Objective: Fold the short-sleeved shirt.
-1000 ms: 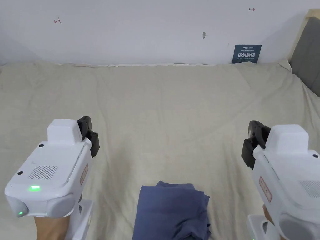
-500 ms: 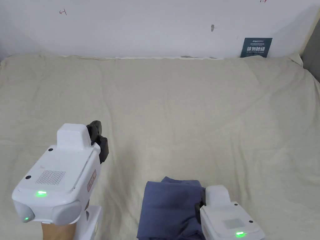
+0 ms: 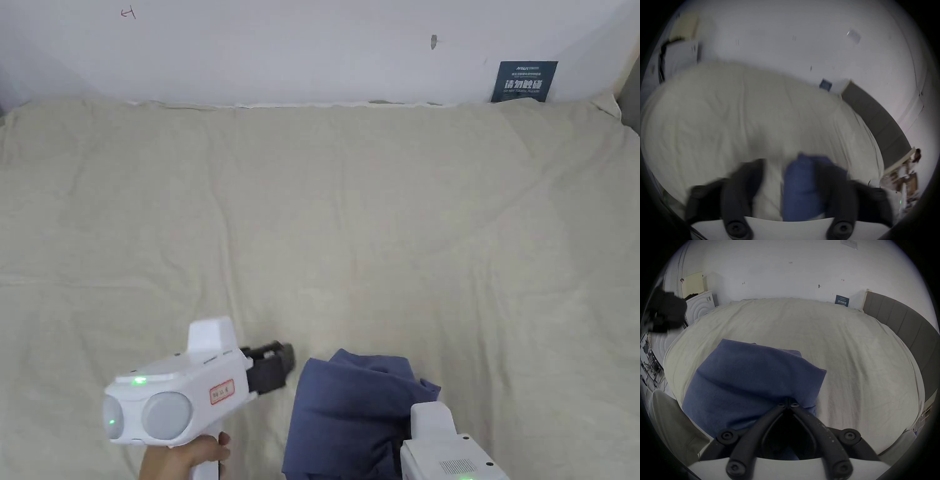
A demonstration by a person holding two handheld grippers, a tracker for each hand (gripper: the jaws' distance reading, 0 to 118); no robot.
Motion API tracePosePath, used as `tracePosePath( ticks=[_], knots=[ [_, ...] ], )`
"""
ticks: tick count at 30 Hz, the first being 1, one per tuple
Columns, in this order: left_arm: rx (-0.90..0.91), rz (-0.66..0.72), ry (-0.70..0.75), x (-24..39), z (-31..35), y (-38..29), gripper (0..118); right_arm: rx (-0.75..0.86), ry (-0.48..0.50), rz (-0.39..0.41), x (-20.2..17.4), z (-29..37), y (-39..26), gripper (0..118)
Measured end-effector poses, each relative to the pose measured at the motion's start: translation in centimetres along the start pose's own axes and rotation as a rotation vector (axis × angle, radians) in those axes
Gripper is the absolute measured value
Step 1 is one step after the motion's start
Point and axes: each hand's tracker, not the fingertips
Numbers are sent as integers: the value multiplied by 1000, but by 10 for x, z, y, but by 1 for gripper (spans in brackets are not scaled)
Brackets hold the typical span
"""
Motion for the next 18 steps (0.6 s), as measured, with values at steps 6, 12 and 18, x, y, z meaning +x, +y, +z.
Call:
tracePosePath(
  ticks=[6, 12, 18],
  knots=[
    [-223, 36, -35, -8, -52, -29, 115, -4, 37, -44, 9, -3, -1, 2],
    [-323, 90, -159, -5, -75, -42, 45, -2, 56, -60, 10, 0, -2, 2],
    [-312, 114, -147, -5, -72, -39, 20, 4, 87, -73, 16, 3, 1, 2]
  ],
)
